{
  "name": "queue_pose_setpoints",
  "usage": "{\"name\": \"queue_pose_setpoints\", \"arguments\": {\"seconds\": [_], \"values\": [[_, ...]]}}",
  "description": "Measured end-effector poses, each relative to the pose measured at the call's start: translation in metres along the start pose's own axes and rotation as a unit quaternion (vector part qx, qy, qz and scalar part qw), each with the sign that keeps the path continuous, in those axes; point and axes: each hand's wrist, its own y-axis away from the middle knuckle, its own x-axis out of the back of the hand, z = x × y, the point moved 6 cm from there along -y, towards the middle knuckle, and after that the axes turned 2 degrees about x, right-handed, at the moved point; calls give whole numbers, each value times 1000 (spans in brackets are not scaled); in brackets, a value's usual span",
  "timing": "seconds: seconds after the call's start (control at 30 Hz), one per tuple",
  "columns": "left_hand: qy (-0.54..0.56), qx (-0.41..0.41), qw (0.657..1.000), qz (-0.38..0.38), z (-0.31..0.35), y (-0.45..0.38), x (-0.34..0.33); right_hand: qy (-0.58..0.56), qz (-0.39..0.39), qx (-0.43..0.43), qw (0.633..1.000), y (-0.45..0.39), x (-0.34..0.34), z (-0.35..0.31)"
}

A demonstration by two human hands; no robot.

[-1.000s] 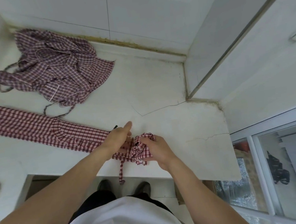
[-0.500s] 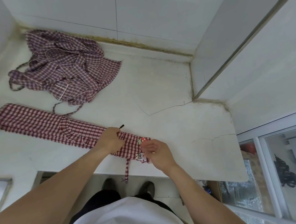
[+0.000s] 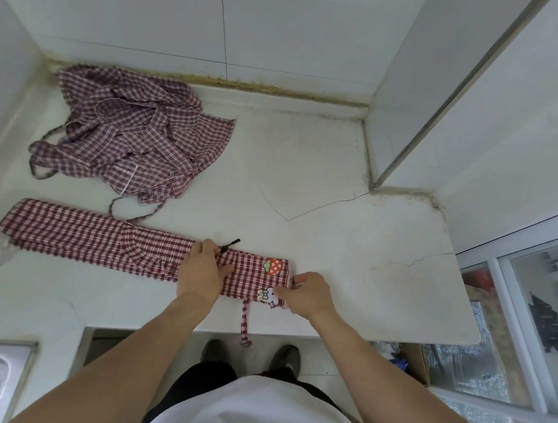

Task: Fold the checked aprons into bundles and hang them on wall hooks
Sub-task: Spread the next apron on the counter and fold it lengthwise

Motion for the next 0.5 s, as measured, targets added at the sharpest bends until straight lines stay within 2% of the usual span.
{"name": "queue_pose_setpoints", "arguments": {"seconds": [0.07, 0.2, 0.37, 0.5], "values": [[2, -1, 1000, -2, -1, 0, -1, -72, -32, -18, 997, 4, -3, -2], [33, 3, 999, 9, -2, 3, -1, -161, -41, -11, 986, 6, -5, -8], [46, -52, 997, 21, 25, 17, -21, -341, -35, -44, 938, 11, 8, -16], [50, -80, 995, 45, 62, 26, -40, -362, -12, -27, 932, 16, 44, -16]]}}
